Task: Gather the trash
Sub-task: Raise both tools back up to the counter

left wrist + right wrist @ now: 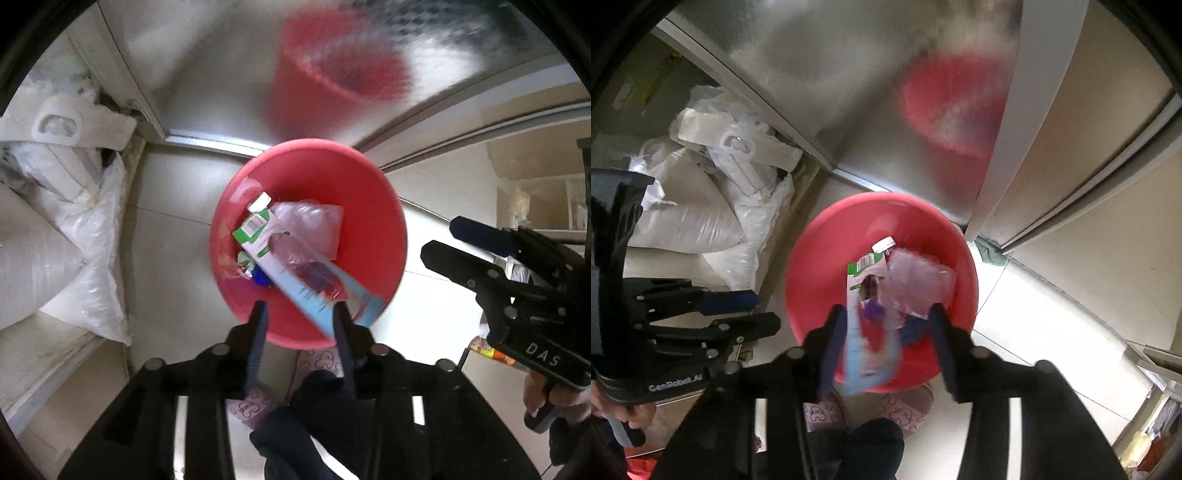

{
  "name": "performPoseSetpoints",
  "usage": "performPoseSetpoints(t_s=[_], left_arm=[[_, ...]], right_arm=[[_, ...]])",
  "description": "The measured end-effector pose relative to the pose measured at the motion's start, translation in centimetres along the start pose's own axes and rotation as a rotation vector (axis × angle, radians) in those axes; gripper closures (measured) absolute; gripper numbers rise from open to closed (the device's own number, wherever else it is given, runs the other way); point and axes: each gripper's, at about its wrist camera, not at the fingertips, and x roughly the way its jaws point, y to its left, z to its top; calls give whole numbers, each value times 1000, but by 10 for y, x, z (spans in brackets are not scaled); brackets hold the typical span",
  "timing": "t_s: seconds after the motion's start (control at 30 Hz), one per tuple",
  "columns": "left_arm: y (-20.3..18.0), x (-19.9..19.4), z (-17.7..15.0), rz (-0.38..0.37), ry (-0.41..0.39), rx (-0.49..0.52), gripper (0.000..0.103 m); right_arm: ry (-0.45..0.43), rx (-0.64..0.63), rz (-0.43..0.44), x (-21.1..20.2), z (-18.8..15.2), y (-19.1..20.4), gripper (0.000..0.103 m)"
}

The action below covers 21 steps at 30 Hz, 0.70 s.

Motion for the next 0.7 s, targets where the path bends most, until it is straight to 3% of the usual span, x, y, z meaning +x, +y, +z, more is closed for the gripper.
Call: performPoseSetpoints(t_s=[0.13, 0.23, 0.4, 0.47, 0.53, 0.57, 0.7], left_arm=[[-6, -48, -11, -5, -17, -5, 47], [-16, -97, -21, -25, -35, -22, 31], [-38, -171, -36, -1, -49, -16, 25], [-45, -207, -43, 10, -70, -19, 24], [-52, -241, -49, 23, -99, -15, 12], [-57, -259, -52, 30, -118, -9, 12], [-74, -329, -55, 41, -167, -13, 12]], right_arm=[[-6, -31, -4, -36, -2, 15, 40], [-16, -23, 12, -78, -4, 24, 36], [-36, -13, 24, -154, -7, 44, 31], [-62, -15, 17, -190, -8, 55, 20], [-91, -16, 15, -218, -7, 62, 11], [-110, -14, 18, -241, -7, 66, 4], [-145, -24, 24, -299, 1, 84, 1]])
